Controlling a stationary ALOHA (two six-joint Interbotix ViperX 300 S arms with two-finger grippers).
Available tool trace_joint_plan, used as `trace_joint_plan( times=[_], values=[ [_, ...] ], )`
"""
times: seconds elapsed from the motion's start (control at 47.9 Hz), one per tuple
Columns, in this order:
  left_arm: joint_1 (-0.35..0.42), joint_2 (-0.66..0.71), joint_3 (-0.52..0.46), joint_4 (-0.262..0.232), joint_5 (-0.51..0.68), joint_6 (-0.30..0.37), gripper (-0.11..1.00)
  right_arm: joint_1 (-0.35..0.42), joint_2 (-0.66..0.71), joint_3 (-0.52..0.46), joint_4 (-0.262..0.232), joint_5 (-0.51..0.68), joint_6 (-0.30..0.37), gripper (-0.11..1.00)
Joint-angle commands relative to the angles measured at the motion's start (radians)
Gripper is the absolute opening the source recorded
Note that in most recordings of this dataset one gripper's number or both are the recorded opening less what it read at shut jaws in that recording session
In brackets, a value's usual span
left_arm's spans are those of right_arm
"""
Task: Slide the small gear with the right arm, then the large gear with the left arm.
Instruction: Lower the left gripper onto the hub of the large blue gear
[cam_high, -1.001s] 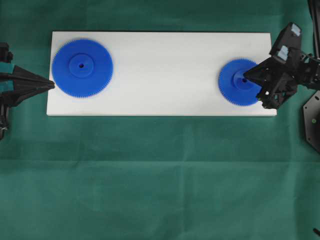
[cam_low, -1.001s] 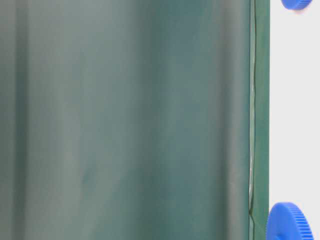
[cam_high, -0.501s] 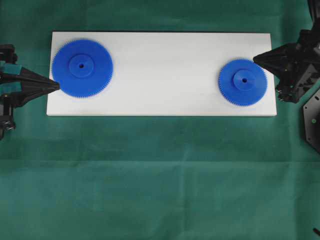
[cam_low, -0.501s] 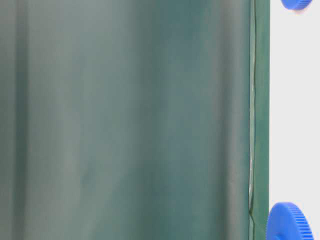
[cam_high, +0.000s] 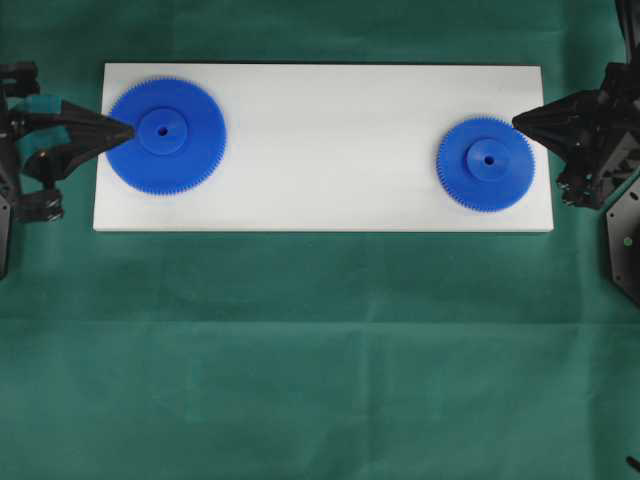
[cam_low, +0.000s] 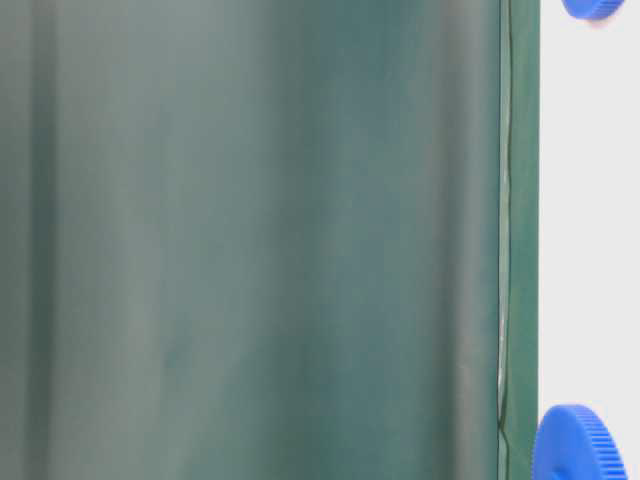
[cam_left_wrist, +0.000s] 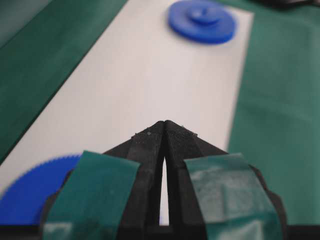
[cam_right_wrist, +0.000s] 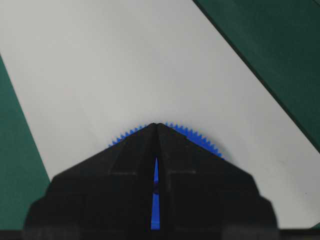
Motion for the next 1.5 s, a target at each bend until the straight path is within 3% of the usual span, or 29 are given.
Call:
trace_joint_plan(
  times=[0.0,0.188,0.417,0.584,1.481],
  values=[
    [0.029,0.031,-0.028,-0.002,-0.002,0.003,0.00,-0.003,0.005,-0.005,-0.003,-0.012,0.000,0.51],
    [0.048,0.123,-0.072,-0.002,0.057,0.006,0.00,-0.002,0.005,0.002,-0.002,-0.020,0.000,0.51],
    [0.054,0.235,-0.201,0.002,0.314,0.009,0.00,-0.002,0.006,0.003,-0.002,-0.020,0.000,0.51],
    [0.077,0.273,-0.241,0.003,0.390,0.011,0.00,-0.003,0.006,0.008,-0.003,-0.020,0.000,0.51],
    [0.160,0.506,-0.278,0.005,0.440,0.012,0.00,-0.002,0.008,0.012,-0.003,-0.026,0.000,0.51]
  ],
)
